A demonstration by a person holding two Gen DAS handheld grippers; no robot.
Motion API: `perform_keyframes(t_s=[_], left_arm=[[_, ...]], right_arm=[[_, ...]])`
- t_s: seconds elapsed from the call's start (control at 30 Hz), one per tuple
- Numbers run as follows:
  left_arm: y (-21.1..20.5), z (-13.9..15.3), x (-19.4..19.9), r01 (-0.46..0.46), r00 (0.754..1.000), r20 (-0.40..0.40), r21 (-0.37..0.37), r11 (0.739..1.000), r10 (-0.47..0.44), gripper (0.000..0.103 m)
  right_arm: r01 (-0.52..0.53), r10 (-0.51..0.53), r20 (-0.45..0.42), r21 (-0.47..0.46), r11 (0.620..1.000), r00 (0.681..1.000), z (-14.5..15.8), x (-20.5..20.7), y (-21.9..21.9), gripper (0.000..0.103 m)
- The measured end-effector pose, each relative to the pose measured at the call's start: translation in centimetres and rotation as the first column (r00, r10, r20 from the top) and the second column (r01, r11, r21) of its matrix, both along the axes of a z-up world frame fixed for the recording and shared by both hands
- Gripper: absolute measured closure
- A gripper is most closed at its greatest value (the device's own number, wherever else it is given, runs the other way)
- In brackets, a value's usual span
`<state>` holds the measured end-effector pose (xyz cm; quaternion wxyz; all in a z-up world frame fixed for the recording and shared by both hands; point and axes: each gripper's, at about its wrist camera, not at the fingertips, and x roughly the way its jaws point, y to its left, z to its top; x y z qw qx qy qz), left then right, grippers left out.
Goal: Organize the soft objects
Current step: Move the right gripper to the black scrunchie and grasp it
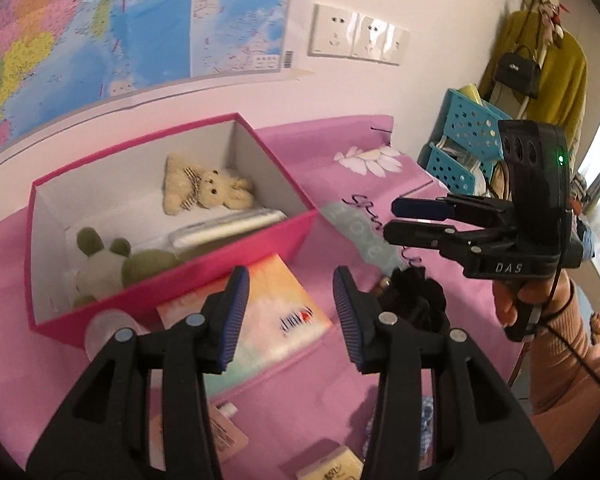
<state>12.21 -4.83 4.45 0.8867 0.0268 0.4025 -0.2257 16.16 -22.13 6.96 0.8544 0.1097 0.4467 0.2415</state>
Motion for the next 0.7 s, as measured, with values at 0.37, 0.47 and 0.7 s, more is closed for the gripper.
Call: perform_keyframes(t_s=[0.37, 0.47, 0.7], left_arm=[[-1.6, -2.1, -3.1, 0.013, 1.0, -0.015, 0.035, 0.999, -0.013, 0.057], [-1.8, -2.6, -3.5, 0.008, 1.0, -0.025, 0.036, 0.999, -0.007, 0.057], [-2.1, -4.0, -3.8, 0.005, 0.998, -0.065, 0.031, 1.0, -0.003, 0.057]], right_arm=[[0.052, -0.059, -0.125, -0.059, 0.997, 0.99, -3.4, -4.0, -3.4, 0.037], [0.048, -0.058, -0.156, -0.065, 0.997, 0.986, -4.3, -4.7, -3.6, 0.032], [0.018, -0.04, -0.196, -0.112, 0.994, 0.98, -6.0, -5.4, -2.6, 0.025]])
